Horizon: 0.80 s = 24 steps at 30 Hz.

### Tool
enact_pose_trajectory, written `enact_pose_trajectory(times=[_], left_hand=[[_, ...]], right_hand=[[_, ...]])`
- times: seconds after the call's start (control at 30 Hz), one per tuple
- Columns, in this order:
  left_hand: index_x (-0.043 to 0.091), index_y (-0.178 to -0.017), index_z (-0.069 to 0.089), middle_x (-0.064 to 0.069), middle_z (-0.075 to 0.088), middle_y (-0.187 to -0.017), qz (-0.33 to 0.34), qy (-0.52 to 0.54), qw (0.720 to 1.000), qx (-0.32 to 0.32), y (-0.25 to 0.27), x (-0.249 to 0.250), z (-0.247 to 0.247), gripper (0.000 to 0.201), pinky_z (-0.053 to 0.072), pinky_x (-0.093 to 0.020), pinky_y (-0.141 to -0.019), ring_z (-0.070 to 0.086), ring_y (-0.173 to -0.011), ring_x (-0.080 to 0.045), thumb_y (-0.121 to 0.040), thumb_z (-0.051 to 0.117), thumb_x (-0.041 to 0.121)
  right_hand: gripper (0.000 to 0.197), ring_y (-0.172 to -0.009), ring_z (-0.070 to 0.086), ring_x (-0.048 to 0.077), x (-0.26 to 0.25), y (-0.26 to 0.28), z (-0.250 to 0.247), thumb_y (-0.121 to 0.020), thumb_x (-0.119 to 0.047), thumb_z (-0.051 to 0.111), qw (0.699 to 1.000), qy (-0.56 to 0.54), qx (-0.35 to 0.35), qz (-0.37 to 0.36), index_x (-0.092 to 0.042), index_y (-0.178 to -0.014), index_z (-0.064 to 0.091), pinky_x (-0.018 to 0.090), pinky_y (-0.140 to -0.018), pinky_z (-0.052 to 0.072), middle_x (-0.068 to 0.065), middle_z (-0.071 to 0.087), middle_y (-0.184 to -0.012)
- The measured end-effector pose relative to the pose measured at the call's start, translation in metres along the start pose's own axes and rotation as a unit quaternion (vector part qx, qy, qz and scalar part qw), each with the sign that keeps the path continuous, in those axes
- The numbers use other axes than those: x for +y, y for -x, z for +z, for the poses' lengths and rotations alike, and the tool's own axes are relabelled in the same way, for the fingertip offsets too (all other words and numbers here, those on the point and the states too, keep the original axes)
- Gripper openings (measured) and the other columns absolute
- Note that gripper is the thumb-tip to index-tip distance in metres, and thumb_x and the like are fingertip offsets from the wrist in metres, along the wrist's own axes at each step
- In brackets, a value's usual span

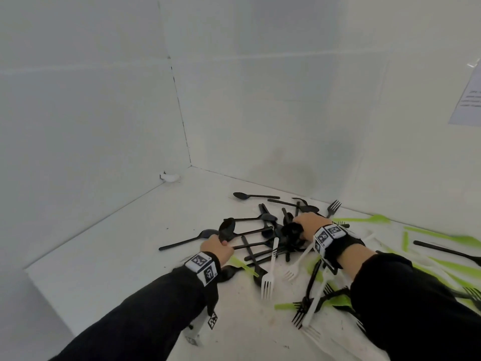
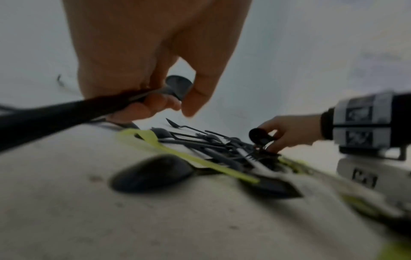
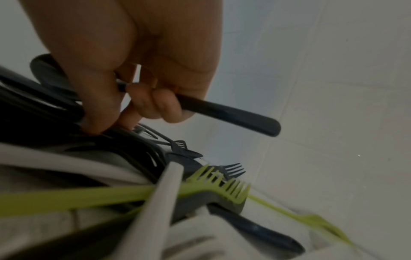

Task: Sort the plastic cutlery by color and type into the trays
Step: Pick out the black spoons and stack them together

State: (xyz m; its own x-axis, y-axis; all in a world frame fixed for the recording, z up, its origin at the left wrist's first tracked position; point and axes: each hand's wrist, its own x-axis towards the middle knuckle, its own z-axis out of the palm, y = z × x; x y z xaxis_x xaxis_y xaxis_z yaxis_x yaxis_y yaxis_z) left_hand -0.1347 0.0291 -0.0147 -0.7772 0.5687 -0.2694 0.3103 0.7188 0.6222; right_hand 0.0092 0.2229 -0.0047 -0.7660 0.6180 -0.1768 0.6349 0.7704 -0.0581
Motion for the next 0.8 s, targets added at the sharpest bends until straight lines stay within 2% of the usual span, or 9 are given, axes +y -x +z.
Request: enact_pose_trajectory(times=[0.1, 0.13, 0.23, 0.33, 0.53, 0.63, 0.7, 0.73, 0.8], left_hand=[[0.014, -0.083, 0.045, 0.001, 0.046, -0.084, 0.013, -0.137, 0.990, -0.031, 0.003, -0.001, -0.003, 0.011, 0.043, -0.024, -0.080, 0.051, -0.093, -0.019, -0.086, 0.056, 0.015], [0.014, -0.090, 0.049, 0.002, 0.050, -0.089, 0.008, -0.158, 0.986, -0.057, 0.005, -0.001, -0.003, 0.014, 0.044, -0.023, -0.080, 0.052, -0.094, -0.019, -0.084, 0.061, 0.018], [0.007, -0.132, 0.039, -0.006, 0.050, -0.131, 0.003, -0.238, 0.966, -0.102, 0.006, -0.004, 0.004, 0.070, 0.043, -0.027, -0.097, 0.050, -0.120, -0.021, -0.077, 0.073, 0.032], [0.006, -0.138, 0.034, -0.009, 0.043, -0.139, 0.014, -0.267, 0.960, -0.086, 0.006, -0.005, 0.006, 0.078, 0.039, -0.029, -0.104, 0.044, -0.129, -0.023, -0.077, 0.073, 0.036], [0.010, -0.113, 0.058, -0.002, 0.060, -0.102, 0.045, -0.089, 0.994, -0.047, 0.003, -0.004, -0.007, 0.049, 0.046, -0.026, -0.089, 0.058, -0.097, -0.018, -0.073, 0.077, 0.033], [0.009, -0.119, 0.058, -0.009, 0.063, -0.112, 0.068, 0.037, 0.997, -0.018, 0.008, 0.001, -0.012, 0.053, 0.045, -0.032, -0.092, 0.058, -0.102, -0.023, -0.074, 0.077, 0.031], [0.008, -0.122, 0.056, -0.012, 0.062, -0.115, 0.075, 0.105, 0.992, 0.001, 0.012, 0.007, -0.012, 0.057, 0.047, -0.038, -0.093, 0.059, -0.106, -0.029, -0.074, 0.077, 0.031], [0.008, -0.120, 0.057, -0.012, 0.063, -0.110, 0.077, 0.133, 0.988, 0.009, 0.013, 0.010, -0.012, 0.054, 0.049, -0.038, -0.088, 0.061, -0.101, -0.029, -0.074, 0.076, 0.030], [0.010, -0.107, 0.058, -0.007, 0.059, -0.083, 0.079, 0.221, 0.972, 0.003, 0.019, 0.019, -0.011, 0.034, 0.049, -0.030, -0.063, 0.057, -0.069, -0.020, -0.079, 0.072, 0.021]], right_hand=[[0.026, -0.112, 0.057, 0.027, 0.001, 0.000, 0.000, -0.090, -0.020, 0.049, 1.000, -0.006, 0.003, 0.017, -0.013, -0.113, 0.058, 0.038, -0.095, 0.048, 0.008, 0.059, -0.120], [0.026, -0.113, 0.056, 0.027, 0.004, 0.000, 0.000, -0.091, -0.021, 0.050, 1.000, -0.021, 0.012, 0.020, -0.013, -0.114, 0.057, 0.038, -0.095, 0.047, 0.008, 0.057, -0.121], [0.028, -0.116, 0.053, 0.026, 0.008, 0.003, -0.004, -0.092, -0.023, 0.052, 0.996, -0.079, 0.022, 0.023, -0.009, -0.117, 0.054, 0.033, -0.096, 0.042, 0.011, 0.054, -0.124], [0.036, -0.116, 0.052, 0.028, 0.008, 0.010, -0.012, -0.095, -0.025, 0.051, 0.986, -0.156, 0.048, 0.038, -0.005, -0.125, 0.050, 0.029, -0.094, 0.039, 0.015, 0.055, -0.125], [0.036, -0.103, 0.056, 0.028, 0.003, 0.025, -0.021, -0.098, -0.028, 0.045, 0.953, -0.288, 0.084, 0.045, -0.003, -0.124, 0.049, 0.029, -0.082, 0.038, 0.015, 0.060, -0.109], [0.036, -0.084, 0.061, 0.025, -0.010, 0.032, -0.023, -0.099, -0.031, 0.041, 0.940, -0.324, 0.100, 0.027, -0.004, -0.122, 0.047, 0.030, -0.075, 0.043, 0.012, 0.063, -0.092], [0.025, -0.065, 0.057, 0.014, -0.026, 0.038, -0.024, -0.099, -0.029, 0.042, 0.936, -0.337, 0.098, 0.002, -0.009, -0.113, 0.046, 0.024, -0.063, 0.043, 0.002, 0.058, -0.074], [0.019, -0.062, 0.053, 0.009, -0.034, 0.041, -0.025, -0.098, -0.028, 0.043, 0.935, -0.341, 0.095, -0.011, -0.013, -0.109, 0.046, 0.021, -0.061, 0.041, -0.003, 0.055, -0.071], [0.021, -0.072, 0.055, 0.010, -0.050, 0.046, -0.025, -0.095, -0.027, 0.050, 0.933, -0.345, 0.091, -0.038, -0.013, -0.110, 0.050, 0.022, -0.069, 0.044, -0.002, 0.059, -0.083]])
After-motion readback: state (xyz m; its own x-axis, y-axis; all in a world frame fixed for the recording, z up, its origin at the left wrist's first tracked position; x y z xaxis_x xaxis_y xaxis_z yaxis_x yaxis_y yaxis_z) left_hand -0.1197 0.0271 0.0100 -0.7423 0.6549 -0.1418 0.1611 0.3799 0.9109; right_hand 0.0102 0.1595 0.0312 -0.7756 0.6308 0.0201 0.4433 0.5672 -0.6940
